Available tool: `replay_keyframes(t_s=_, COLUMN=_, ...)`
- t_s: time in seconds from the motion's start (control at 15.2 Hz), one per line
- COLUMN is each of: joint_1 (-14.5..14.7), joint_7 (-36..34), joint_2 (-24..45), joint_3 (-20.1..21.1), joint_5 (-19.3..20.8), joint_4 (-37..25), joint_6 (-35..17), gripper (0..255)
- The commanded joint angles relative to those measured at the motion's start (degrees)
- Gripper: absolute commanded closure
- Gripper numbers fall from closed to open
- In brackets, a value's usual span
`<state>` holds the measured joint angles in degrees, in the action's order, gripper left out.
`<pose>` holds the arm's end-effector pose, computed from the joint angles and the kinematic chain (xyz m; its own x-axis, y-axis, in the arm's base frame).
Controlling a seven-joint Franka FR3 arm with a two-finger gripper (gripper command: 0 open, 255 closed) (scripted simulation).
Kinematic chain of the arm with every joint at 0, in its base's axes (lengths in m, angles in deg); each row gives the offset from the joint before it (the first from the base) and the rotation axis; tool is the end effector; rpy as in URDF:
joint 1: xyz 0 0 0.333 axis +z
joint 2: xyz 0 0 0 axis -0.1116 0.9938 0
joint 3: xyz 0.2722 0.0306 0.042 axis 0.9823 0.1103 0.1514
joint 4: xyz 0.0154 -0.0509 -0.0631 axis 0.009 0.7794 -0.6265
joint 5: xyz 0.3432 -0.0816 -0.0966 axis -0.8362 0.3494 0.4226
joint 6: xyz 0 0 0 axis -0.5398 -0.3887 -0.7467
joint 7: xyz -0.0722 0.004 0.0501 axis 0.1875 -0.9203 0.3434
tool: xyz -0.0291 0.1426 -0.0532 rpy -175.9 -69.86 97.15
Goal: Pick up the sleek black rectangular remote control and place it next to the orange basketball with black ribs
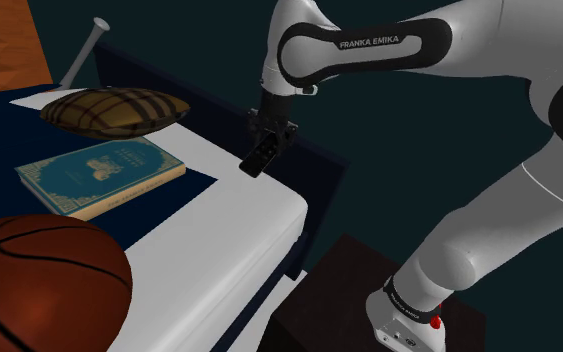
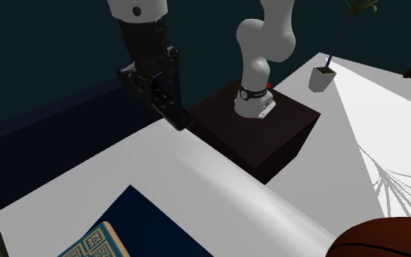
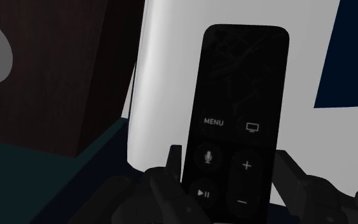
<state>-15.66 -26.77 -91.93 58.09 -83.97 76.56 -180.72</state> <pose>0.4745 0.0885 0.4168 0.2950 -0.9555 0.0067 -0.9555 -0.2950 0.0062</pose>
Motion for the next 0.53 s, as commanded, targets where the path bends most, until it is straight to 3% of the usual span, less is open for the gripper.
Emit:
replay_keyframes(t_s=0.0, joint_1=-0.03, joint_7=0.04, joint_2=-0.2, joint_3=-0.07, joint_5=-0.02, joint_4=-1.32, joint_6=1.54, gripper=255)
replay_keyframes(t_s=0.46, joint_1=-0.13, joint_7=0.14, joint_2=-0.7, joint_3=-0.32, joint_5=-0.05, joint_4=-6.23, joint_6=6.93, gripper=255)
